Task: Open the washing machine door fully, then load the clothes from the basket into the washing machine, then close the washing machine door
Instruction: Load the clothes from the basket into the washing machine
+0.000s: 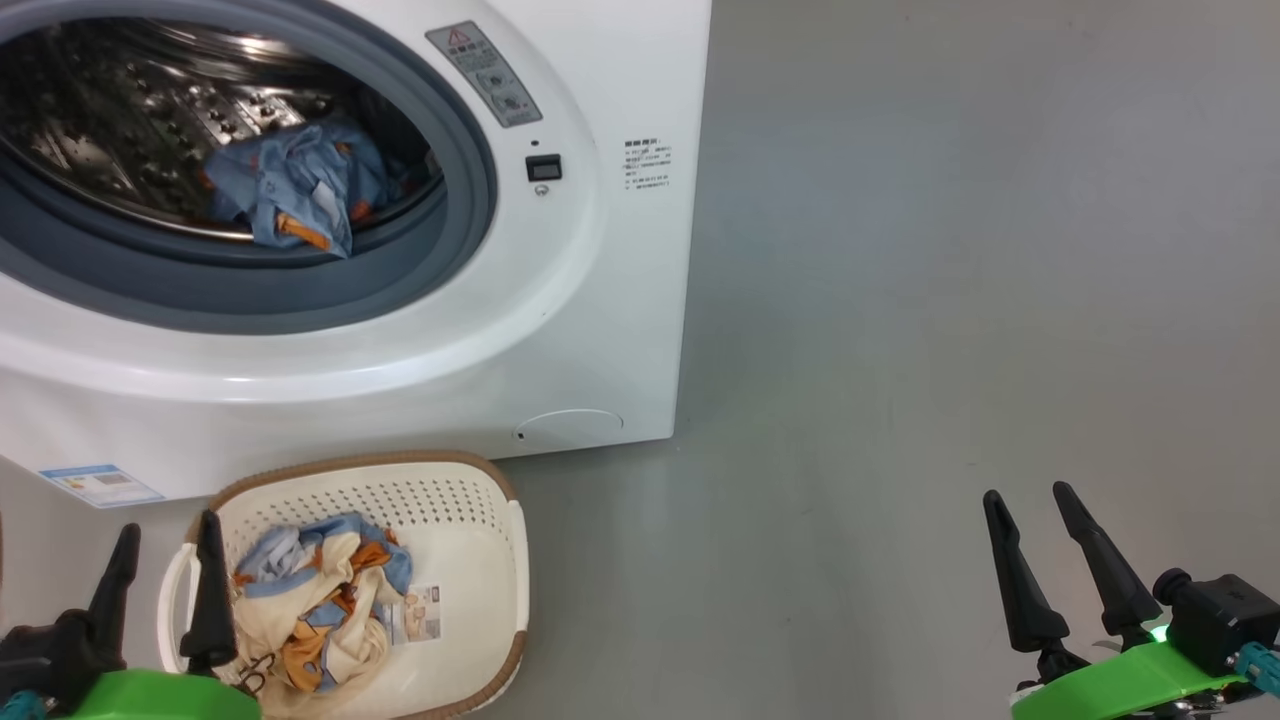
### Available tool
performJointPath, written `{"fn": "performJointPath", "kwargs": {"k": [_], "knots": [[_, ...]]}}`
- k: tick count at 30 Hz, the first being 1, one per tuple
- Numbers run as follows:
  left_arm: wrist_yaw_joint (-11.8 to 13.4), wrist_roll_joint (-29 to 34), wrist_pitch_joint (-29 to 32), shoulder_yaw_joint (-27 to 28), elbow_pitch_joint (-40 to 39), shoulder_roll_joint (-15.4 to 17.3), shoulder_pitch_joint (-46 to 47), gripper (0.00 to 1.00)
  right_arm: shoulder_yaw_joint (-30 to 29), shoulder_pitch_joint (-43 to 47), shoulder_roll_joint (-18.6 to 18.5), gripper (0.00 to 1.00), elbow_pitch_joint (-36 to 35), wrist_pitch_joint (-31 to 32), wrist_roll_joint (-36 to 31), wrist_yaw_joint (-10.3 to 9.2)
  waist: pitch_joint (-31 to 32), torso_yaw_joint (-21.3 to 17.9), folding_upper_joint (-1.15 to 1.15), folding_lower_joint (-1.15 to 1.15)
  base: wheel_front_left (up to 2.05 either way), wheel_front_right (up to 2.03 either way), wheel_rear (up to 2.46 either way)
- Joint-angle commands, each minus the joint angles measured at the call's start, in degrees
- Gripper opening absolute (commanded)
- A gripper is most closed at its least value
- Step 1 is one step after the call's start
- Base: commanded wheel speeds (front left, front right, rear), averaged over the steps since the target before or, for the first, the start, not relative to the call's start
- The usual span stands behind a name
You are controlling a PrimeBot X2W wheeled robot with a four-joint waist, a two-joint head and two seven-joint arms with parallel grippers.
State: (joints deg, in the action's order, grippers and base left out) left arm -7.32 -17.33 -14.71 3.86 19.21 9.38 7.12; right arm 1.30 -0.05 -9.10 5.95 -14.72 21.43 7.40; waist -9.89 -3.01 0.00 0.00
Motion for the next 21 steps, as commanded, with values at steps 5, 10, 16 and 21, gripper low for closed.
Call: {"fn": "performJointPath", "kwargs": {"k": [5,10,16,21], "knots": [[-0.17,-0.77,-0.29,1.96,0.46,0.91,0.72,1.0,1.29,-2.44,0.03,1.0,-1.97,-0.28,-0.27,0.09,-1.95,-0.21,0.0,0.0,0.0,0.0,0.0],[-0.17,-0.69,-0.29,1.59,3.95,0.5,1.47,1.0,1.99,-3.94,0.73,1.0,-2.26,-0.28,-0.69,0.09,-3.93,-0.56,0.0,0.0,0.0,0.0,0.0],[-0.17,-1.22,-0.29,0.92,9.47,-0.05,3.56,1.0,2.81,-6.37,1.43,1.0,-2.64,-0.28,-0.96,0.09,-7.44,-0.83,0.0,0.0,0.0,0.0,0.0],[-0.17,-1.84,-0.29,-0.74,16.42,0.19,7.93,1.0,3.47,-8.46,2.01,1.0,-3.01,-0.28,-1.5,0.09,-11.53,-0.63,0.0,0.0,0.0,0.0,0.0]]}}
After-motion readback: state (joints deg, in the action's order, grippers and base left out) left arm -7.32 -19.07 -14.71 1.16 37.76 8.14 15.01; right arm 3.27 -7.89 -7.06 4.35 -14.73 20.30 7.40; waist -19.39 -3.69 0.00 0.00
